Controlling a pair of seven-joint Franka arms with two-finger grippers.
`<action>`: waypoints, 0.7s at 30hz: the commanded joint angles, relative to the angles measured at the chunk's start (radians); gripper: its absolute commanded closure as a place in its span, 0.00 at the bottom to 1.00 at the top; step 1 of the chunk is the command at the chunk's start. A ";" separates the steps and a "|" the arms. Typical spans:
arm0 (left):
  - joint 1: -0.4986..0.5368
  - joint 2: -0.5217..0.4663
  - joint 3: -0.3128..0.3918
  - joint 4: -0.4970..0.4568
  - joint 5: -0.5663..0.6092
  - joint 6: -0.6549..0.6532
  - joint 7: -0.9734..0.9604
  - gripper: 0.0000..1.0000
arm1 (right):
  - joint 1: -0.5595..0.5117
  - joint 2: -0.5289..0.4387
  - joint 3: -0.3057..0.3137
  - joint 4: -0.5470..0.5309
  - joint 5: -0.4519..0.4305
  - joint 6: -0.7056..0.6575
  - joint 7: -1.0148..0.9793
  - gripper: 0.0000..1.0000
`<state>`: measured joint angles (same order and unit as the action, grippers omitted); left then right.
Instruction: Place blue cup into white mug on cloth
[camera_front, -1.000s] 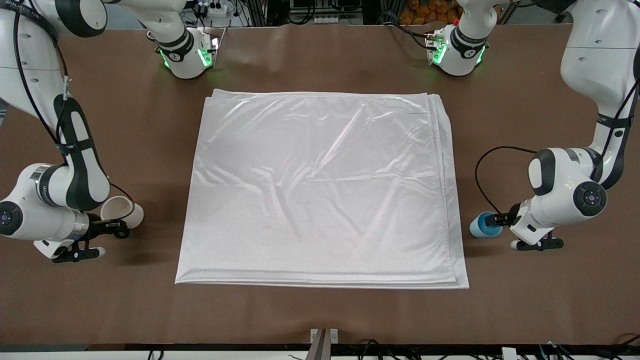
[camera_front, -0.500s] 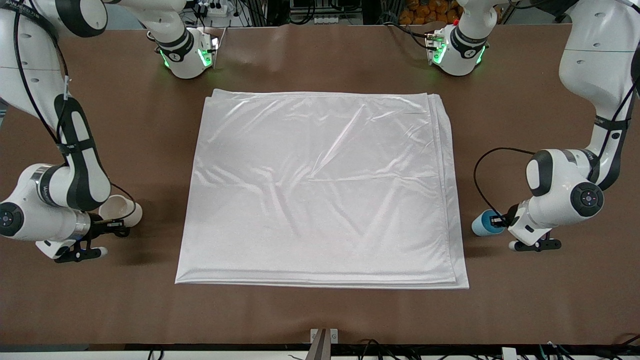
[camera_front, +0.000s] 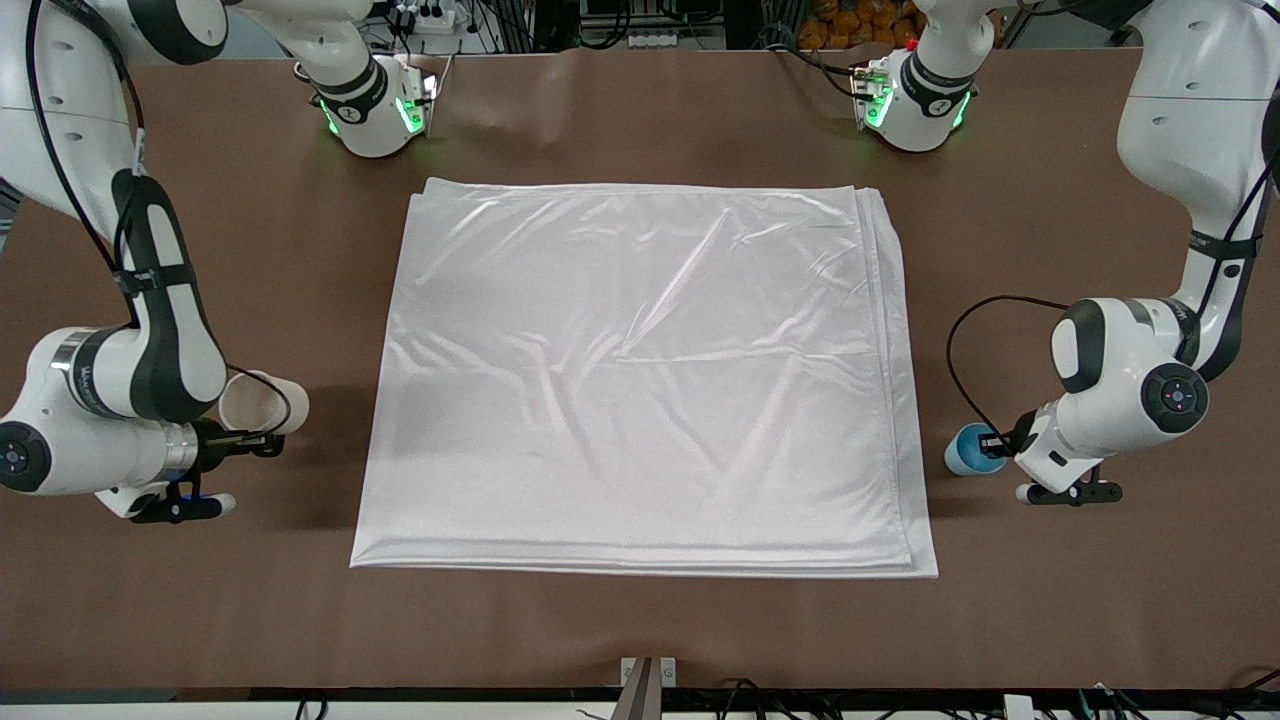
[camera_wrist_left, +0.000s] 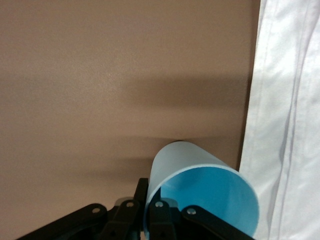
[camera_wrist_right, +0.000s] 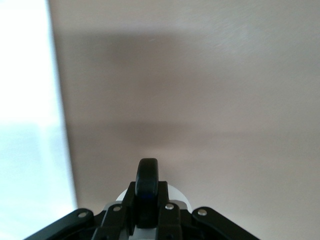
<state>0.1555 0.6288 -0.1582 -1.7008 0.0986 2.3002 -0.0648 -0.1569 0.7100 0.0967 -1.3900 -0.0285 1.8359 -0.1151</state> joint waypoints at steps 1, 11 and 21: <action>0.001 -0.038 -0.004 -0.010 0.026 0.001 0.013 1.00 | 0.008 -0.018 0.063 0.035 0.015 -0.087 0.127 1.00; 0.002 -0.089 -0.010 -0.011 0.026 -0.004 0.043 1.00 | 0.014 -0.041 0.238 0.032 0.065 -0.093 0.483 1.00; 0.002 -0.143 -0.038 -0.011 0.026 -0.036 0.049 1.00 | 0.144 -0.041 0.262 0.034 0.041 -0.049 0.722 1.00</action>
<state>0.1553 0.5328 -0.1707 -1.6949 0.0991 2.2901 -0.0207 -0.0671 0.6817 0.3576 -1.3537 0.0181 1.7685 0.4954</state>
